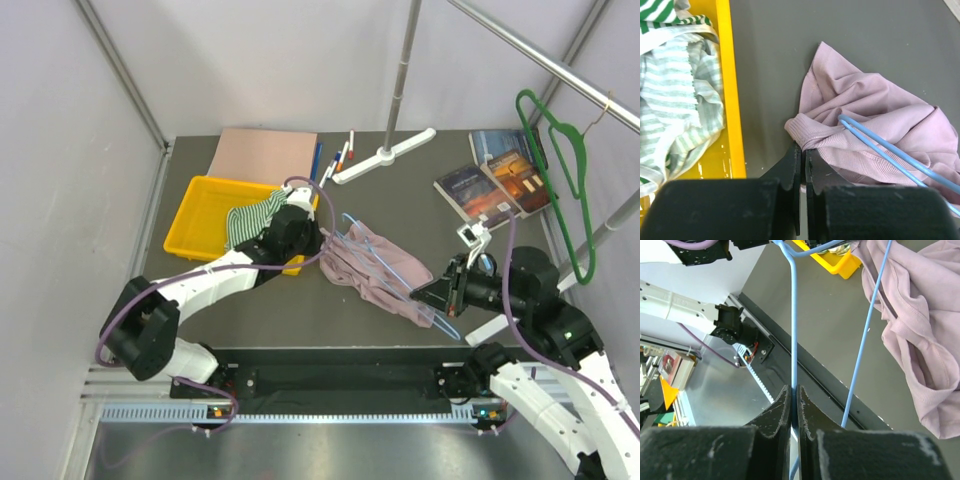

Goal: Place the tank top on the hanger

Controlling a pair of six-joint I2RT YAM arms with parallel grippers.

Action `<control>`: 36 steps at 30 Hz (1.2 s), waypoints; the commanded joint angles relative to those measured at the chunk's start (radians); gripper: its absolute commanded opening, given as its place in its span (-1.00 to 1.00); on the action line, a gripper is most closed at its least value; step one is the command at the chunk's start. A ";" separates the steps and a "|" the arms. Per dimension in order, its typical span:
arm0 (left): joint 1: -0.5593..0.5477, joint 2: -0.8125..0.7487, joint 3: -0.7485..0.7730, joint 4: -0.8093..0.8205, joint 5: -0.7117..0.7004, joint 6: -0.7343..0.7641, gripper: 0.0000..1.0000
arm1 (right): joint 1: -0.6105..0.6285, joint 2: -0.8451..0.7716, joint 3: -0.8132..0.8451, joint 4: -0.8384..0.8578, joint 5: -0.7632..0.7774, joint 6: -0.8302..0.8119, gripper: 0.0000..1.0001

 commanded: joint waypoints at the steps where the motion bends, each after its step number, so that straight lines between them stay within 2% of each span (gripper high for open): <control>1: 0.020 -0.021 0.061 -0.016 -0.028 0.060 -1.00 | 0.011 -0.023 0.044 0.022 -0.023 0.015 -1.00; 25: 0.053 0.088 0.155 -0.071 0.001 0.117 -1.00 | 0.011 -0.012 0.081 0.036 -0.026 0.024 -1.00; 36: 0.053 0.044 0.150 -0.054 0.060 0.089 -1.00 | 0.011 -0.031 -0.041 0.120 -0.036 0.061 -1.00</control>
